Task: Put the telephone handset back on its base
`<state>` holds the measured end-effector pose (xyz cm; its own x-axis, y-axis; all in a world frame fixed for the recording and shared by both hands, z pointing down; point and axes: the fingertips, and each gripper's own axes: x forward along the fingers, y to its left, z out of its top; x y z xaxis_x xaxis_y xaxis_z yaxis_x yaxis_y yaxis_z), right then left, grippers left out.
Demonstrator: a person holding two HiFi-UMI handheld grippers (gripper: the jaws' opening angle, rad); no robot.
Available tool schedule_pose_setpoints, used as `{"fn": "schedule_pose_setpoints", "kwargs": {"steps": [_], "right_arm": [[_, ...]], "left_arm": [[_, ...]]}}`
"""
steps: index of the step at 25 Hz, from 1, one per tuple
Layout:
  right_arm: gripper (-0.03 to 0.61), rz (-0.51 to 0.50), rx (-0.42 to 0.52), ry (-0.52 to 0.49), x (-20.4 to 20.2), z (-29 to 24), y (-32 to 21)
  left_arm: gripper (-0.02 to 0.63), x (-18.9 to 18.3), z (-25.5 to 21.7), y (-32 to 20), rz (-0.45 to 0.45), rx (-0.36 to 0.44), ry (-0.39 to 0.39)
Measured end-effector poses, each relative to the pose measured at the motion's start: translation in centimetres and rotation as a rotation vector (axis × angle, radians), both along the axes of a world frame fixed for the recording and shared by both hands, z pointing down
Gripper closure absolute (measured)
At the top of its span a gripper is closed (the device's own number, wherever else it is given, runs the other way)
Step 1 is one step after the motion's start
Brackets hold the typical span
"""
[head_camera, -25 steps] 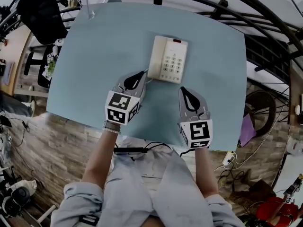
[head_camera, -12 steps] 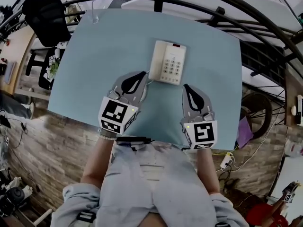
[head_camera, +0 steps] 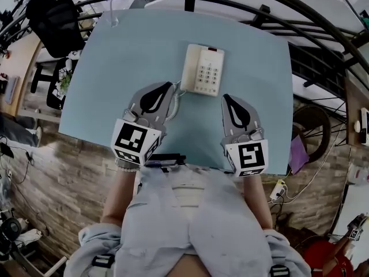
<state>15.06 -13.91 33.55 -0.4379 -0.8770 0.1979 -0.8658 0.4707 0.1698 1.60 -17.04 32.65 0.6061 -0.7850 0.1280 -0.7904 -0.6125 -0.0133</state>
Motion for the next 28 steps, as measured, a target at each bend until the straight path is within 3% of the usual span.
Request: {"fn": "schedule_pose_setpoints", "kwargs": {"steps": [14,28], "right_arm": [[0.574,0.004,0.035,0.002,0.3,-1.3,1.0],[0.574,0.005,0.035,0.005,-0.1,-1.3,1.8]], "left_arm": [[0.611,0.2,-1.1,1.0,0.012,0.045,-0.019],[0.611,-0.1,-0.8,2.1,0.024,0.038,-0.018]]}}
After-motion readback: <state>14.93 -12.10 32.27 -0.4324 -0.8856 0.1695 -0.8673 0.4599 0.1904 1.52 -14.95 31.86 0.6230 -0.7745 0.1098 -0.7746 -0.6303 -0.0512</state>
